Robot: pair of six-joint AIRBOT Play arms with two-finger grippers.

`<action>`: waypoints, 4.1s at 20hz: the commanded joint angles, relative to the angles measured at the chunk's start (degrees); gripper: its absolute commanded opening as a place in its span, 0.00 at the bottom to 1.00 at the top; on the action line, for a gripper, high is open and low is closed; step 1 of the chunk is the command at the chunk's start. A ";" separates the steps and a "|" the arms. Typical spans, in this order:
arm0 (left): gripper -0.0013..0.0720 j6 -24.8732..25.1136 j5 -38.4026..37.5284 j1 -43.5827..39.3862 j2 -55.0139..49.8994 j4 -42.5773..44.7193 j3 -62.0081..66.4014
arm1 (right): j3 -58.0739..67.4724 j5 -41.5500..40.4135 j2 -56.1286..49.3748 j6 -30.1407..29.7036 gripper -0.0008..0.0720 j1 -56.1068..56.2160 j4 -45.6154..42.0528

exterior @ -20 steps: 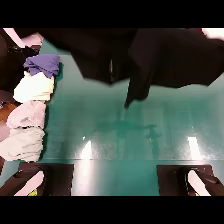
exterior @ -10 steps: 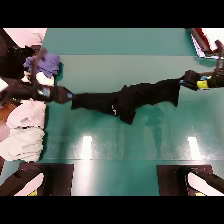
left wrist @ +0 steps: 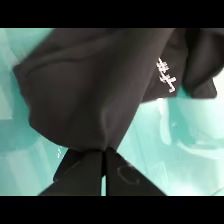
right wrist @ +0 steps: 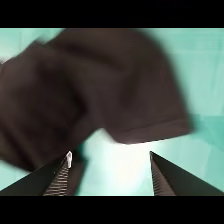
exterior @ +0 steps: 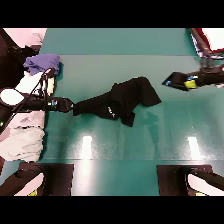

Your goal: Fold the shirts.

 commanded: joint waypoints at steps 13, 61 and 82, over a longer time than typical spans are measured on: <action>0.05 -0.24 0.52 -0.02 0.02 -1.01 -0.35 | 0.33 -18.18 -13.84 -1.44 0.77 34.07 -12.70; 0.05 -7.76 -8.87 10.99 5.20 15.37 -8.92 | 16.00 -3.98 -12.09 1.36 0.04 1.95 -13.53; 0.84 0.20 -14.38 10.99 -20.83 7.32 23.15 | 26.16 25.07 -11.58 -3.87 0.60 -6.10 -4.33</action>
